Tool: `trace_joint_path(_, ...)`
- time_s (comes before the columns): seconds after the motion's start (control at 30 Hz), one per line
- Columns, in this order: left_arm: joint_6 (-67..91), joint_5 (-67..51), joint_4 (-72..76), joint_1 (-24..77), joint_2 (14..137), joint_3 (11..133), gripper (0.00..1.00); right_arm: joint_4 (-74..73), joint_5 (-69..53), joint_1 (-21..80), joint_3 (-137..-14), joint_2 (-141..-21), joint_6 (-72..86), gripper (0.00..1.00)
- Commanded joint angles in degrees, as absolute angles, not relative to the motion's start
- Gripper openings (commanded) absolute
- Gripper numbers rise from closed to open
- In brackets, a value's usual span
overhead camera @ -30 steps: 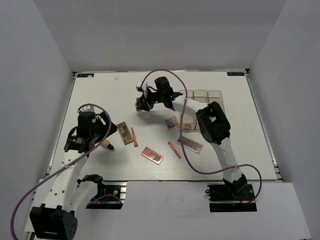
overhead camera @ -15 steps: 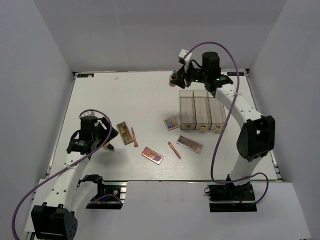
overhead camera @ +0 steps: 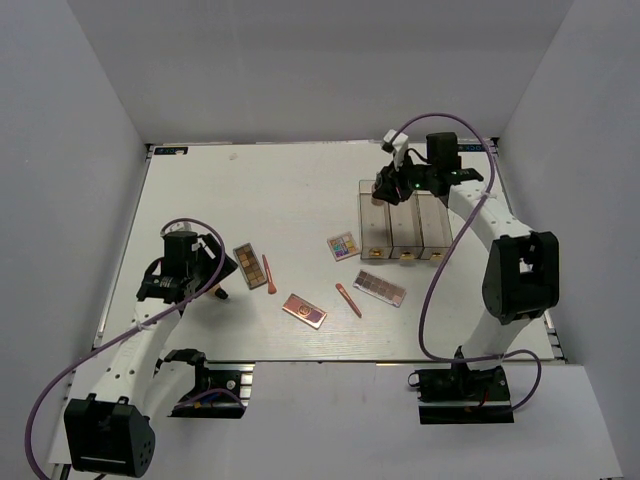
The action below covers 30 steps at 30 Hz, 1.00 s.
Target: Organize the makeup
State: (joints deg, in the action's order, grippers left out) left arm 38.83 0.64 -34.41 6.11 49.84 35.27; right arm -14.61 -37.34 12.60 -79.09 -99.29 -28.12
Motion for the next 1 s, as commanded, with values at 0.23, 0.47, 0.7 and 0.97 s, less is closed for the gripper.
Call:
trace_joint_path(0.23, 39.73, 0.53, -34.89, 6.24, 47.64, 35.25, 0.84, -9.76, -34.99, 12.74, -88.05, -110.91, -29.27, 0.00)
trace_joint_path(0.47, 39.99, 1.14, -35.95, 6.24, 47.46, 36.03, 0.84, -8.44, -33.58, 12.92, -91.84, -116.71, -31.29, 0.13)
trace_joint_path(0.7, 40.17, 1.41, -36.21, 6.24, 47.72, 36.47, 0.84, -8.96, -33.66, 12.83, -91.76, -118.39, -33.66, 0.47)
trace_joint_path(0.97, 40.78, 2.02, -37.53, 6.24, 48.16, 37.00, 0.84, -8.00, -33.57, 12.92, -91.23, -119.71, -34.28, 0.52)
